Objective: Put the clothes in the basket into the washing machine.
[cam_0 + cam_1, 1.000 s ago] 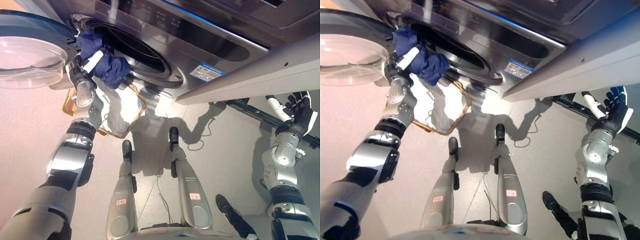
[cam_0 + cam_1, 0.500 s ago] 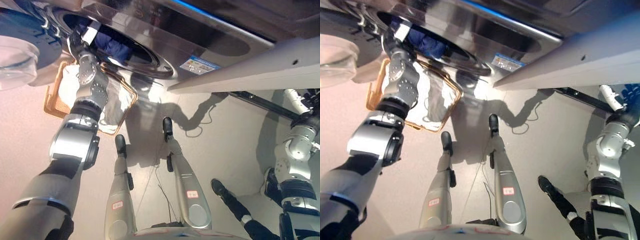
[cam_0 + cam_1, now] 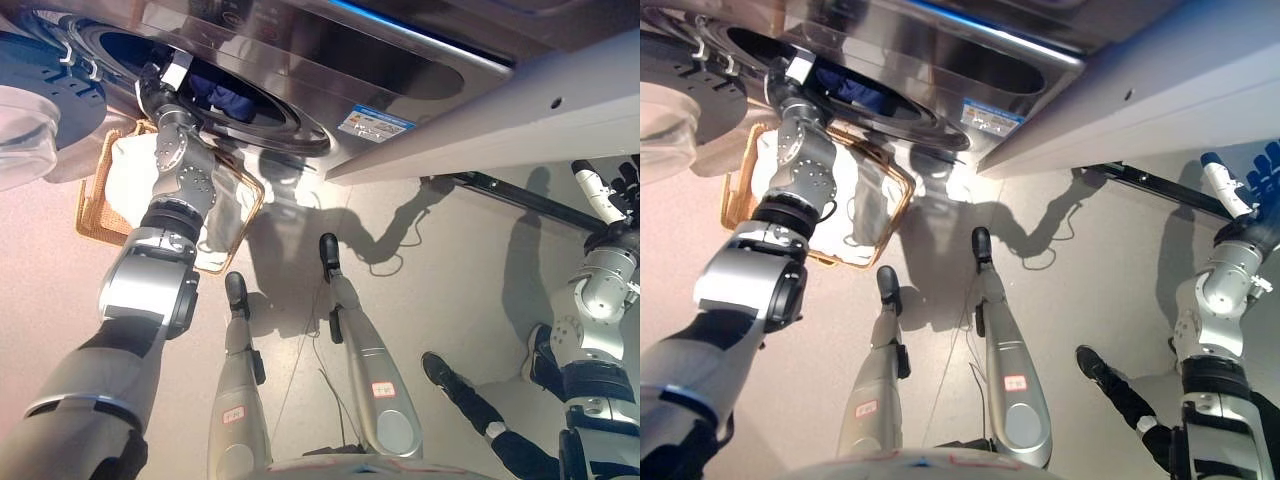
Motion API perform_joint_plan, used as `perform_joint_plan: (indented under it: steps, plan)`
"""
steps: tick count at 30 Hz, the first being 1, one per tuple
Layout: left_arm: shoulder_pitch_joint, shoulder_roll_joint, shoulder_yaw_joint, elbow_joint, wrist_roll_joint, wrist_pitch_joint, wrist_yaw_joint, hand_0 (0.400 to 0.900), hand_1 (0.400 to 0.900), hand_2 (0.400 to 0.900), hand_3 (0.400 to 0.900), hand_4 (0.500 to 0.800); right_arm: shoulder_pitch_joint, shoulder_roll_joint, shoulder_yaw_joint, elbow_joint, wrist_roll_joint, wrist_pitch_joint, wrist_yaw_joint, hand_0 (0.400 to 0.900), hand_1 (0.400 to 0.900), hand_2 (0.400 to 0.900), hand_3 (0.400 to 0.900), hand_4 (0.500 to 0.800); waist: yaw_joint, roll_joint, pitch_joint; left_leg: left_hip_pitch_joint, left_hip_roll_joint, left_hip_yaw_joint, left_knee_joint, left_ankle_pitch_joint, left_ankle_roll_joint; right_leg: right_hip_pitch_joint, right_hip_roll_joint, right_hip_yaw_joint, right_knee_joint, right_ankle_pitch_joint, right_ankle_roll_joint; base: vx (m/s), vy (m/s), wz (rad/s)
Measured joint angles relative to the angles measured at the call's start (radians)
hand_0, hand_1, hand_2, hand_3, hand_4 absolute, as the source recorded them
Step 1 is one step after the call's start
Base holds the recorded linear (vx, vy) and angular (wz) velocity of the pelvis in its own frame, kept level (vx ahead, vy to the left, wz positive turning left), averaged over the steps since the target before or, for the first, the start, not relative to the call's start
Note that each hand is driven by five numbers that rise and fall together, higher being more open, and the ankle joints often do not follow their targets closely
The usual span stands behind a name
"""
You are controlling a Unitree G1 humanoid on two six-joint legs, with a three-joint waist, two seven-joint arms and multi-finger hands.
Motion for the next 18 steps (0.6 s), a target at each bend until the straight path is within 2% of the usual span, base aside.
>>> perform_joint_plan:
  steps: [5, 9, 18]
  plan:
    - [0.006, 0.010, 0.000, 0.000, 0.016, 0.001, 0.005, 0.900, 0.900, 0.900, 0.900, 0.800, 0.003, 0.001, -0.002, 0.004, 0.000, 0.001, 0.009, 0.900, 0.900, 0.900, 0.900, 0.800, 0.005, 0.000, 0.000, -0.006, 0.002, -0.002, -0.001, 0.005, -0.003, -0.006, 0.002, -0.001, 0.000, 0.003, -0.002, -0.02, -0.002, 0.04]
    - [0.005, 0.010, -0.001, 0.000, 0.091, 0.001, 0.006, 0.900, 0.900, 0.900, 0.900, 0.800, 0.000, 0.001, -0.002, 0.005, 0.001, 0.001, 0.011, 0.900, 0.900, 0.900, 0.900, 0.800, 0.006, 0.000, 0.000, 0.011, 0.003, -0.004, -0.005, 0.005, -0.003, 0.010, 0.001, -0.006, 0.000, 0.003, -0.002, -0.02, 0.004, 0.05]
    - [0.055, -0.005, 0.000, -0.014, 0.112, 0.001, -0.007, 0.900, 0.900, 0.900, 0.900, 0.800, -0.009, 0.002, 0.001, 0.068, 0.004, 0.003, 0.034, 0.900, 0.900, 0.900, 0.900, 0.800, 0.037, 0.001, 0.000, 0.080, 0.003, -0.007, -0.012, 0.009, -0.002, 0.082, -0.002, -0.021, -0.004, 0.002, -0.002, 0.00, 0.003, 0.04]
